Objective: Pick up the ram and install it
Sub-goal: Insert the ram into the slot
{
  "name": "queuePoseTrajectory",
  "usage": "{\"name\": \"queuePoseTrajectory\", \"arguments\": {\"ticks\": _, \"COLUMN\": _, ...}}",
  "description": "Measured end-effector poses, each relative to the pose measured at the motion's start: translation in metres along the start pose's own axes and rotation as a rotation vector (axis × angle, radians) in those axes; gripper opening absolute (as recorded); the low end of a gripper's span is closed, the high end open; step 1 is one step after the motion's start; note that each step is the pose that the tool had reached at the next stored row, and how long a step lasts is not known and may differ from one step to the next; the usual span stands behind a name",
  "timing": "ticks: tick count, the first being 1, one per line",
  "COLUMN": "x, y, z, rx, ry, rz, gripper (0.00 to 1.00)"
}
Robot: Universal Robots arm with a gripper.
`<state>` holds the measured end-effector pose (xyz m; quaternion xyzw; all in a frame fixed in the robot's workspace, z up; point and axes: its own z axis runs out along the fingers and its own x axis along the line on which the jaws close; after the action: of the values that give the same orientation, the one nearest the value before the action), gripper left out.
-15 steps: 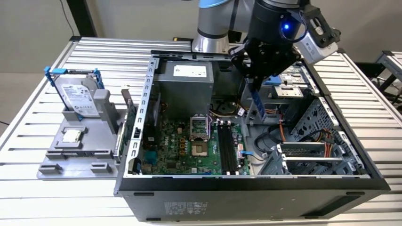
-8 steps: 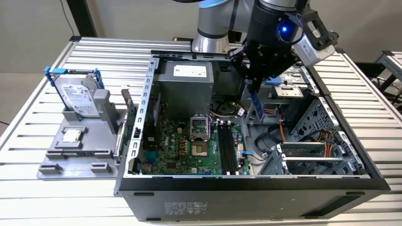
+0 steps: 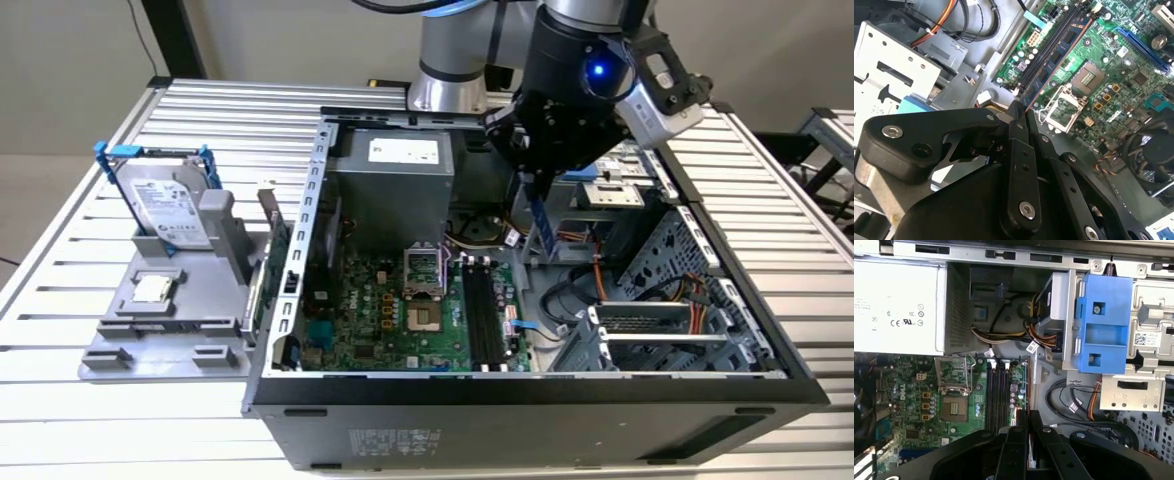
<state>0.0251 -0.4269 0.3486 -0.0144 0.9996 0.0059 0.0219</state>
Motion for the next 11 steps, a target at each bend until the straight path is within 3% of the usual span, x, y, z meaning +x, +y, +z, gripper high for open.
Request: {"name": "queuePoseTrajectory", "arguments": {"ticks": 11, "x": 0.0002, "y": -0.0001, "z": 0.0042, "rx": -0.0002, "ry": 0.0000, "rz": 0.000, "gripper": 0.00}}
